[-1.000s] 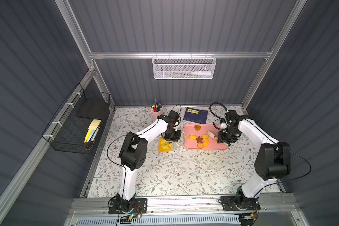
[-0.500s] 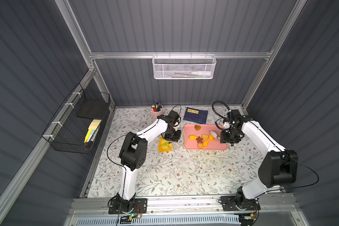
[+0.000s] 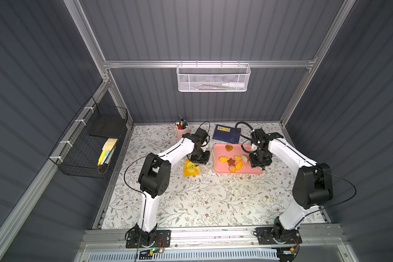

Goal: Put the cookies into a resealable bag to prevent moisture
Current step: Pick up the cookie from the tray.

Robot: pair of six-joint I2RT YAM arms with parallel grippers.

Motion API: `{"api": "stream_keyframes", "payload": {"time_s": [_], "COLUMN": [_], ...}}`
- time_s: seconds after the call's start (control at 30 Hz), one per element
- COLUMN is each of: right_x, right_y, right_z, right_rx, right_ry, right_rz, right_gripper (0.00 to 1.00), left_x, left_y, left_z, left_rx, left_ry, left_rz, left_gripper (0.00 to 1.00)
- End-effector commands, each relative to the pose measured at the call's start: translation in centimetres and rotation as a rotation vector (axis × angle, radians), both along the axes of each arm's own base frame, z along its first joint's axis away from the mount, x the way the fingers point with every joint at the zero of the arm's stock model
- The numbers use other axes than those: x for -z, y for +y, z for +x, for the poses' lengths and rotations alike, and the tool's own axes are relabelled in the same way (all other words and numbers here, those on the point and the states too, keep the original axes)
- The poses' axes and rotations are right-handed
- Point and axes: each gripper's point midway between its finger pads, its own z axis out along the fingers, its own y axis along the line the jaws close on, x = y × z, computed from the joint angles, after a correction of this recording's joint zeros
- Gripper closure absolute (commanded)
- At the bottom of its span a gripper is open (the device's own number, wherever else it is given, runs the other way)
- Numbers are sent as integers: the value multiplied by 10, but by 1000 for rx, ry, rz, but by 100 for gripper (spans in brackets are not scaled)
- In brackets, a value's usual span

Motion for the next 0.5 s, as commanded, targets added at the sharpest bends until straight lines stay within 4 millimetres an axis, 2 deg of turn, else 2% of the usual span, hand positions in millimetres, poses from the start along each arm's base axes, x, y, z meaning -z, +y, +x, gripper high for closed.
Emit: {"api": "stream_keyframes", "payload": {"time_s": [0.0, 0.13, 0.3, 0.47], "right_x": [-11, -11, 0, 10], "right_y": [-17, -11, 0, -5], "right_z": [3, 2, 2, -3], "right_rx": [33, 21, -9, -32], "right_ry": [-21, -19, 23, 69], "right_rz": [-100, -69, -52, -119], "right_gripper": [49, 48, 46, 53], "left_x": [7, 8, 10, 9], "left_y": [1, 1, 1, 2], "left_z": [-3, -3, -4, -4], "left_rx": [22, 22, 19, 20], "left_ry": [18, 20, 24, 23], "left_rz": [20, 21, 22, 25], "left_gripper": [100, 100, 100, 100]}}
